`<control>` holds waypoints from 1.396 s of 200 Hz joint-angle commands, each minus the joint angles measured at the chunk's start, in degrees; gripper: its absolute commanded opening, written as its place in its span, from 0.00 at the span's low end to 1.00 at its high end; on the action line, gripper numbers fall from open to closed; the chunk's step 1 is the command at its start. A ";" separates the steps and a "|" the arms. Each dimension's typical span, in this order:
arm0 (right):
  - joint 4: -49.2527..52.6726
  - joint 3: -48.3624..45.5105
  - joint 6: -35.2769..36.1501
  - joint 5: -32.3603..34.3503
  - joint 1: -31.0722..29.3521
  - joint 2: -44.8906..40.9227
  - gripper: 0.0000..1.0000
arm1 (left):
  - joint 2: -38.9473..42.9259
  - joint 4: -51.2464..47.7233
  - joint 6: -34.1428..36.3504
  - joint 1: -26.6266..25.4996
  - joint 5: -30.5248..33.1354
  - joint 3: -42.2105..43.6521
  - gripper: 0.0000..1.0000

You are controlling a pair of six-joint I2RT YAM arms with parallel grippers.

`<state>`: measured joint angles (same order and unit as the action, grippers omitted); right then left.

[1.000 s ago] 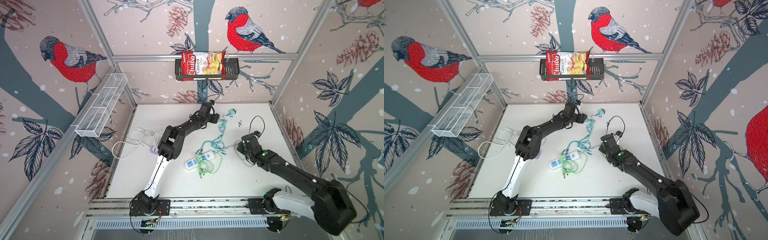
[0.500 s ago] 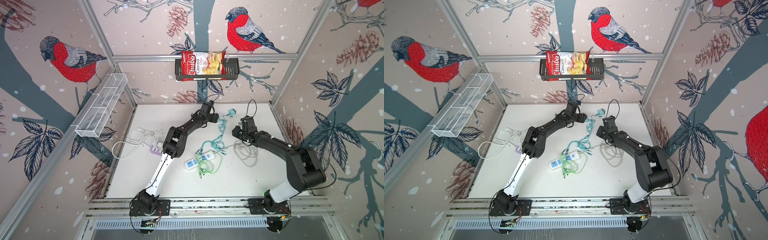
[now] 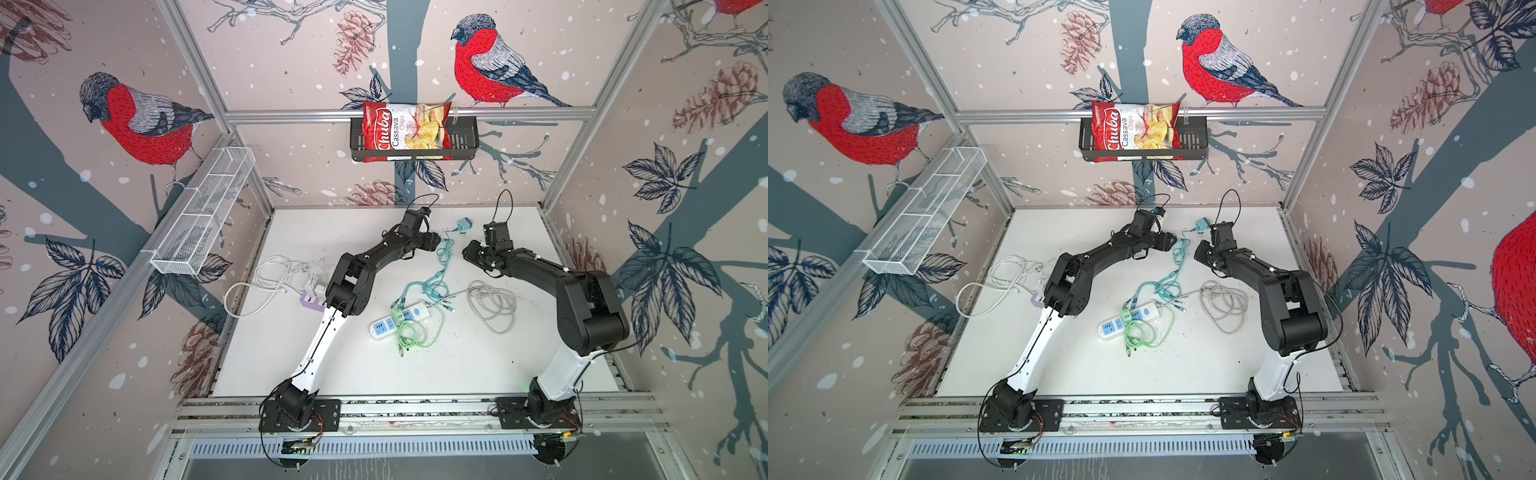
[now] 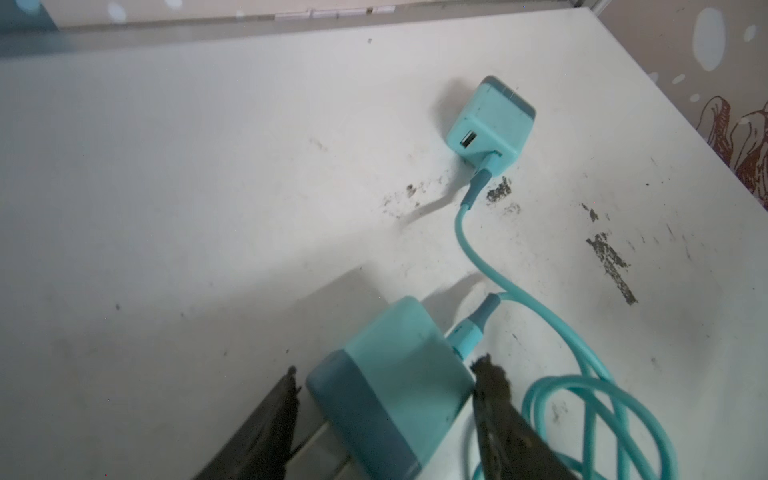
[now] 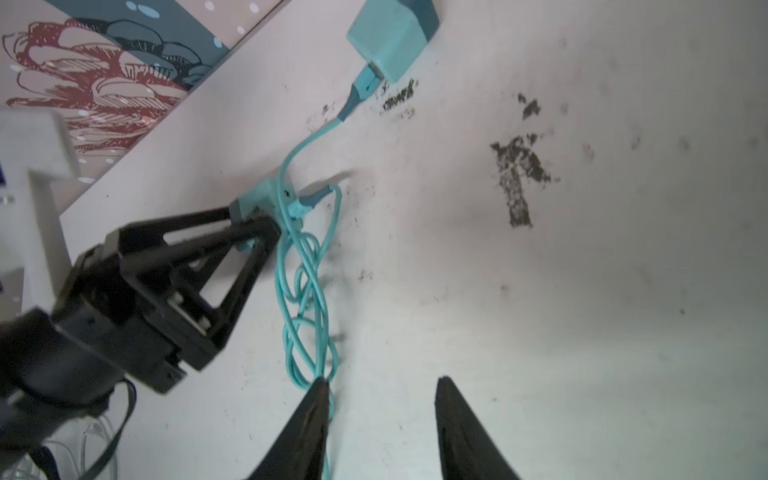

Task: Insert the plug
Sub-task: 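Lower the open left gripper around a teal charger while the right gripper approaches, then close the left gripper on the teal charger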

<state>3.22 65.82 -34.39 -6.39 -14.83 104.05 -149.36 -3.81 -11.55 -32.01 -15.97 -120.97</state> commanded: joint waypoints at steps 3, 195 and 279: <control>0.10 5.28 0.73 -3.02 1.13 4.45 0.45 | 2.76 0.97 2.79 -1.02 -4.93 4.80 0.65; 3.30 16.94 2.23 -9.69 4.83 15.49 0.42 | 5.42 1.20 7.51 -6.05 0.44 8.95 0.58; 0.24 12.13 0.55 -11.00 5.33 10.87 0.42 | -1.37 -9.23 6.10 -6.22 1.47 -1.84 0.42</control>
<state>5.96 78.78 -33.01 -16.45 -9.67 116.36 -148.88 -6.76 -4.97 -38.09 -14.96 -120.81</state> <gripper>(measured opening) 0.420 0.472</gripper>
